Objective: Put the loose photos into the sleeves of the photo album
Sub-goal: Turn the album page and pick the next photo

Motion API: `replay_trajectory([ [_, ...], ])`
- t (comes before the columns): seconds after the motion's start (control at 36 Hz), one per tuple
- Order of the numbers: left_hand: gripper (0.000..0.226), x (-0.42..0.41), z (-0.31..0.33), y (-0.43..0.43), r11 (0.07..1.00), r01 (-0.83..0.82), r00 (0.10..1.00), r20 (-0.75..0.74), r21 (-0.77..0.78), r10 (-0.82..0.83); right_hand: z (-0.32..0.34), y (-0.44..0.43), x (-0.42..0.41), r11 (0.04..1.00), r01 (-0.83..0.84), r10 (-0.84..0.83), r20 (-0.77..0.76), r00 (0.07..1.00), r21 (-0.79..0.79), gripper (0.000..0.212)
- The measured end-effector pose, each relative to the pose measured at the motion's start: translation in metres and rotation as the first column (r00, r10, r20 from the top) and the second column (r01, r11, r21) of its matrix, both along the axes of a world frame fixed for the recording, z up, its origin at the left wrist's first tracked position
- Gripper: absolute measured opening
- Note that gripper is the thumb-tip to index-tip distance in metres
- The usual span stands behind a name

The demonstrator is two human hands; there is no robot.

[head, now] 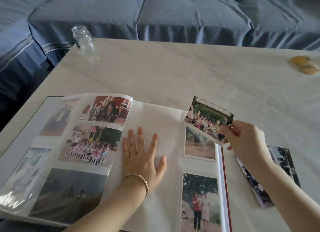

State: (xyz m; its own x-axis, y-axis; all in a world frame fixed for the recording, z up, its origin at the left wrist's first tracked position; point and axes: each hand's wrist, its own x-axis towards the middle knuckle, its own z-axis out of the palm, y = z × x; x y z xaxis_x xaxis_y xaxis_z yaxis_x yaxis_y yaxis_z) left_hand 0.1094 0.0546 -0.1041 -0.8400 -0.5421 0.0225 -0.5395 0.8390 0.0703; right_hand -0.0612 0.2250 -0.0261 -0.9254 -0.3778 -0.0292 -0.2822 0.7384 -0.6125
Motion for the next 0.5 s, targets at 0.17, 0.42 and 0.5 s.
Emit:
replay_trajectory([
  [0.17, 0.071, 0.0, 0.0, 0.002, 0.999, -0.043, 0.999, 0.002, 0.008, 0.043, -0.001, -0.012, 0.007, 0.988, -0.14, 0.135, 0.073, 0.988, 0.07, 0.027],
  [0.42, 0.069, 0.001, -0.002, 0.0, 0.999, -0.044, 0.998, -0.035, -0.001, 0.044, 0.004, -0.012, 0.005, 0.999, -0.049, 0.048, 0.066, 0.997, 0.004, 0.025],
  [0.5, 0.069, 0.001, -0.003, 0.0, 0.999, -0.037, 0.998, -0.055, -0.007, 0.037, 0.011, -0.006, 0.005, 1.0, -0.025, 0.025, -0.052, 0.998, 0.001, 0.03],
])
